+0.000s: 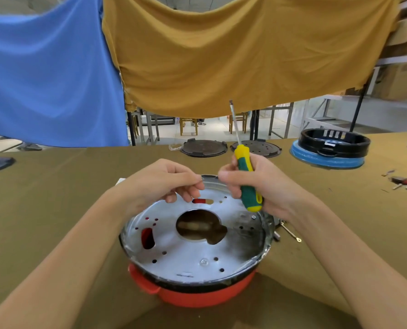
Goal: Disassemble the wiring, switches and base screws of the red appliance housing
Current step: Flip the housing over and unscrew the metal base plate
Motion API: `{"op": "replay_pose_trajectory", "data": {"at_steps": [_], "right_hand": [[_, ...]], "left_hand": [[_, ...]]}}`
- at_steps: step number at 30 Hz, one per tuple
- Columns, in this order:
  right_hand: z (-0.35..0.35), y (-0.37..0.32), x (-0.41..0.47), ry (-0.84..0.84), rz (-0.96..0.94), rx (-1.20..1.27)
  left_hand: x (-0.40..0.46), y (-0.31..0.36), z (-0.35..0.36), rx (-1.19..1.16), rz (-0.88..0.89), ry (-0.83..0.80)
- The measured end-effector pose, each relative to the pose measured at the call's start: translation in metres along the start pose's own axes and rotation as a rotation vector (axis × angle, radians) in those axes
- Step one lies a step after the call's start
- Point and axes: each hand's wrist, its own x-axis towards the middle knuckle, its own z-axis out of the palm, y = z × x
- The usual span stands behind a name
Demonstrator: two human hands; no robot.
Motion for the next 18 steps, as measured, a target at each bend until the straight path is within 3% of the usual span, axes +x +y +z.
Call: {"op": "replay_pose_trajectory", "data": {"at_steps": [8,18], "right_hand": [[0.013,0.006,-0.001,0.079,-0.174,-0.336],[0.009,0.003,-0.004,0.012,-0.205,-0.454]], "left_hand": [[0.002,-0.001,0.014,-0.019,0.008,-0.078],[0.001,-0.003,0.016,0.034,0.044,-0.11]]}}
